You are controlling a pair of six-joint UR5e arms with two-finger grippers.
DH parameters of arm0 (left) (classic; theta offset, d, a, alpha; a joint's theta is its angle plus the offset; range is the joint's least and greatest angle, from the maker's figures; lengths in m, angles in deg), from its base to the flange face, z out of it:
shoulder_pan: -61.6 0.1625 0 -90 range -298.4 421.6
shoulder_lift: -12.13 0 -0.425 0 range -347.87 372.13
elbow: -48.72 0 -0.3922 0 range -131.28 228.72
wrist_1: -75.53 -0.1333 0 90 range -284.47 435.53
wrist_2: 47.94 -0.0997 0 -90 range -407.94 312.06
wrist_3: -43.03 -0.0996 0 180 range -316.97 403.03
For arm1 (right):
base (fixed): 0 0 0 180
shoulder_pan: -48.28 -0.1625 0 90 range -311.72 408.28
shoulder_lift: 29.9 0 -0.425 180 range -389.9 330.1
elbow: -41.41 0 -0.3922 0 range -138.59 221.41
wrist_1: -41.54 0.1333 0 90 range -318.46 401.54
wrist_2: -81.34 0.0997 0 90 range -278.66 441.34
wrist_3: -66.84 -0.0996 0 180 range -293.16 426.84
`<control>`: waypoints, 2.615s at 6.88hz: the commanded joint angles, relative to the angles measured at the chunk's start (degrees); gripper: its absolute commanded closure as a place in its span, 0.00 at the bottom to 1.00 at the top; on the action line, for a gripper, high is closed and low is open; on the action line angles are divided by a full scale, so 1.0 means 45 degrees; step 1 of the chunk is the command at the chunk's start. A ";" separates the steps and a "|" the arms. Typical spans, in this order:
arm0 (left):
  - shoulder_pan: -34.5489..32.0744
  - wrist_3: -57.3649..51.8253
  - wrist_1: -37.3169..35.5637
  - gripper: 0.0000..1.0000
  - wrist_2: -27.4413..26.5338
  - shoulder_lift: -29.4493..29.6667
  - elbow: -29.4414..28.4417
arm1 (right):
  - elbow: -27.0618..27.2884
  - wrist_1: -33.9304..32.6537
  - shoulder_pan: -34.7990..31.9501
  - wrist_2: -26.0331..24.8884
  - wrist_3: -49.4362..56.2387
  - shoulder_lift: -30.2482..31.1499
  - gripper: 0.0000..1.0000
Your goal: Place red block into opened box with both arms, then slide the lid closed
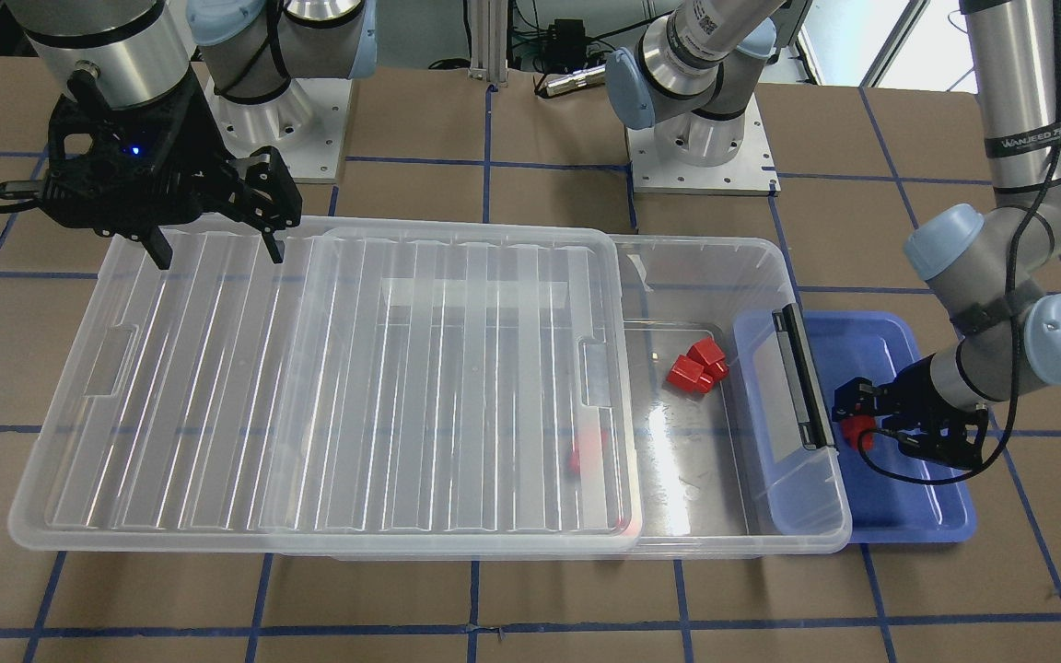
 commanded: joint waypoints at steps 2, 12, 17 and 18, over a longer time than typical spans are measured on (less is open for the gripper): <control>-0.0133 0.0239 0.0313 1.00 -0.0080 -0.0376 -0.0128 | 0.0013 -0.0004 0.0021 -0.0001 0.0002 -0.0002 0.00; -0.5720 0.7174 0.5290 1.00 0.0194 -0.2234 -0.3790 | 0.0091 0.0074 0.0002 -0.0020 0.0002 0.0037 0.00; -0.5681 0.7931 0.2644 1.00 0.0506 -0.1961 -0.1399 | 0.0092 0.0074 0.0021 -0.0020 0.0002 0.0037 0.00; -0.5681 0.8071 0.2620 1.00 0.0487 -0.1922 -0.1281 | 0.0072 0.0093 0.0060 -0.0078 0.0022 0.0018 0.00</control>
